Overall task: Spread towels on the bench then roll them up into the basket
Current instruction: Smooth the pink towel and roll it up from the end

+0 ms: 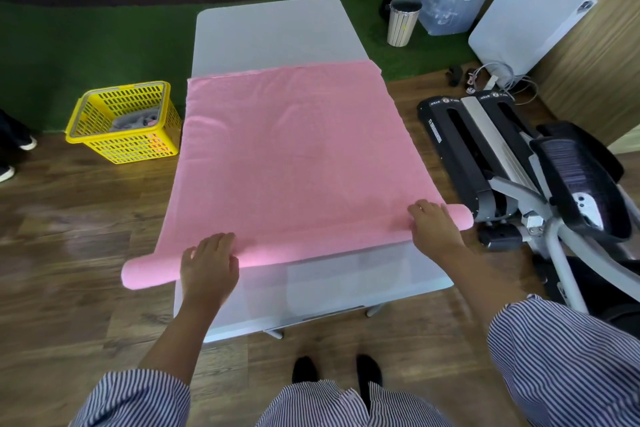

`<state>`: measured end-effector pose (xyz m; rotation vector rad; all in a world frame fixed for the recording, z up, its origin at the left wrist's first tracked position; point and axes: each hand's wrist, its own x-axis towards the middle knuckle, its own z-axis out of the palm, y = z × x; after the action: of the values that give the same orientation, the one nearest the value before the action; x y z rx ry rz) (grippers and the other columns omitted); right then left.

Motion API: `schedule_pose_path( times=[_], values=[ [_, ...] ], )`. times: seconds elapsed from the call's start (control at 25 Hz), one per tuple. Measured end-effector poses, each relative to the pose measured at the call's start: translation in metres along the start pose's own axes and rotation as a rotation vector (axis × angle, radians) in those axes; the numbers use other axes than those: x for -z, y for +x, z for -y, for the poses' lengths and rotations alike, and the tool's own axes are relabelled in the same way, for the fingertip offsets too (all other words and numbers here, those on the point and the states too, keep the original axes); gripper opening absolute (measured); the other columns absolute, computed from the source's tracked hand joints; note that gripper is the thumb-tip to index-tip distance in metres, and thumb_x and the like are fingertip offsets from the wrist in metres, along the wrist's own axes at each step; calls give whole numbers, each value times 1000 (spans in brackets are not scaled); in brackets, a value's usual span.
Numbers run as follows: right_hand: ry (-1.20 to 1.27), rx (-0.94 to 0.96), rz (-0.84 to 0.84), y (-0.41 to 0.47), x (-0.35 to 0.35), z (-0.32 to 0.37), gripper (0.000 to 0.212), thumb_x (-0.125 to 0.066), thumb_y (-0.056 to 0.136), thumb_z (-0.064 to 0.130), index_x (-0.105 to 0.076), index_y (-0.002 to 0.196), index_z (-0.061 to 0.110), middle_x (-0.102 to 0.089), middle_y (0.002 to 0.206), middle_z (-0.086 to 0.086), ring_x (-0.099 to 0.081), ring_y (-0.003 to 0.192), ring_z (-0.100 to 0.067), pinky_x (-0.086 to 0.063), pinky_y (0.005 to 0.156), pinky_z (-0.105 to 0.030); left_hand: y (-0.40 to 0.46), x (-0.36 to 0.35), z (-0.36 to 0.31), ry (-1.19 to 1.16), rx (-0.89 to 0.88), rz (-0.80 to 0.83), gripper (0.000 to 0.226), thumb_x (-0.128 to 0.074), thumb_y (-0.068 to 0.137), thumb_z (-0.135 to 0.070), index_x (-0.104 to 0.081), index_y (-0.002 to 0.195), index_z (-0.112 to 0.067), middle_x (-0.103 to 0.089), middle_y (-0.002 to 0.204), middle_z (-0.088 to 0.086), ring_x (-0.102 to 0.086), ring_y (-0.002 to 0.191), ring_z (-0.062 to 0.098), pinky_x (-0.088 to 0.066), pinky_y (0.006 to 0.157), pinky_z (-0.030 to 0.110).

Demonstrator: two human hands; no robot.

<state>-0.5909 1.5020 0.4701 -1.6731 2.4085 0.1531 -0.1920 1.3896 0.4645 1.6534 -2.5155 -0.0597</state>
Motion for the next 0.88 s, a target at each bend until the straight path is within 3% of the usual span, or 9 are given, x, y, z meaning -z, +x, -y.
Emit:
schedule_pose_path(
  times=[0.08,0.16,0.24,0.36,0.52,0.64,0.76,0.84,0.88],
  values=[
    [41,-9,35,-5,-7,2,49,-39,89,-1,-38,136,11,-41,137,-6,-33,131,-24,-12,115,-46,-4,-9,-2,-44,-10,20,34,-66,75,-1,-67,108,-8,-70,108,10,-67,99,30,-45,94,59],
    [73,-4,90,-7,-14,1,46,-35,93,5,-33,139,9,-38,142,-5,-28,134,-21,-9,115,-48,-6,-13,-4,-71,-3,79,42,-73,69,-5,-67,110,-8,-69,111,9,-65,103,29,-39,98,62],
    [123,-13,125,-5,-13,0,44,-33,96,12,-33,140,9,-38,143,-5,-28,135,-21,-7,115,-46,-6,-15,-4,-63,-15,117,51,-78,60,-4,-66,110,-7,-70,108,10,-67,100,30,-42,94,63],
    [148,-17,112,-6,-9,0,43,-33,96,14,-38,139,10,-42,142,-4,-33,134,-20,-6,116,-44,-5,-13,-4,-58,3,123,43,-75,63,-4,-68,105,-8,-73,94,8,-69,84,27,-50,85,54],
    [233,-7,91,-12,-8,-5,44,-31,96,8,-43,138,11,-44,143,-2,-33,135,-17,-4,118,-40,-9,-13,-4,-22,30,127,29,-70,73,-16,-69,102,-12,-72,81,2,-66,70,22,-48,82,44],
    [219,-9,81,-15,-7,-9,56,-45,83,0,-44,137,13,-46,140,0,-35,133,-17,-3,118,-35,-9,-14,-5,-4,38,112,28,-56,74,-22,-70,96,-13,-70,74,2,-64,65,23,-47,78,43],
    [88,19,85,-16,-3,-7,46,-49,79,0,-55,122,13,-58,123,-3,-48,117,-22,-22,112,-33,-10,-9,-6,8,2,99,31,-49,70,-25,-71,90,-13,-70,73,1,-65,67,23,-45,80,45],
    [50,26,178,-10,8,-5,30,-48,81,8,-62,107,12,-64,108,-5,-55,104,-25,-38,94,-31,-6,-2,-3,19,-5,146,37,-41,74,-29,-69,95,-17,-72,81,-2,-66,75,21,-40,89,43],
    [53,14,217,-7,14,-5,27,-47,82,10,-62,105,13,-64,106,-5,-55,103,-26,-39,89,-31,-4,-1,0,17,13,177,40,-38,76,-32,-67,100,-20,-72,89,-4,-65,81,19,-36,94,42]
  ],
)
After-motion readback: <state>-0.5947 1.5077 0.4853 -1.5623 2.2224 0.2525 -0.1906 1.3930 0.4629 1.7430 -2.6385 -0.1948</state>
